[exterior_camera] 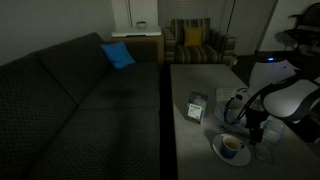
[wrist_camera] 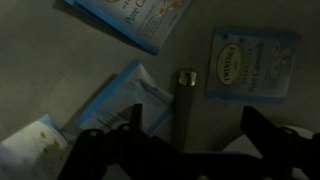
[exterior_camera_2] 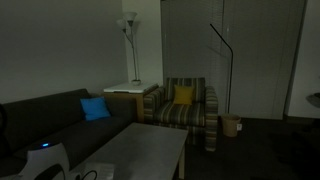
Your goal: Put the spoon in the middle of the mug and the thing at the middle of the table
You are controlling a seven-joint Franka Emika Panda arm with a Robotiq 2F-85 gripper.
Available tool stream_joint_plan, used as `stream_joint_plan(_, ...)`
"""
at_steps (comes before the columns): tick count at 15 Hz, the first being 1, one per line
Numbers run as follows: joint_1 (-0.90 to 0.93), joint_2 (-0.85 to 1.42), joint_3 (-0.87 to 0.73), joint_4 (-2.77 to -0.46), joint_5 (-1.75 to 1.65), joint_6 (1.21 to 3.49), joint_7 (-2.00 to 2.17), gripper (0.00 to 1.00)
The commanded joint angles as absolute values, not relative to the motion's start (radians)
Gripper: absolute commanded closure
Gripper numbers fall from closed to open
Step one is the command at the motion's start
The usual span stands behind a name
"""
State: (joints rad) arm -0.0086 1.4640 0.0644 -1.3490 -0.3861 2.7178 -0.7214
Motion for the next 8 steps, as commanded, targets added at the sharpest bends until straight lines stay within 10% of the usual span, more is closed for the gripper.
stream_joint_plan(1,0.009,1.373,0.034,-1.462,-0.398,2.724,-0.687,0.0)
stream_joint_plan(8,0.008,1.251,0.028,-1.622,-0.388,2.747,-0.6,0.0)
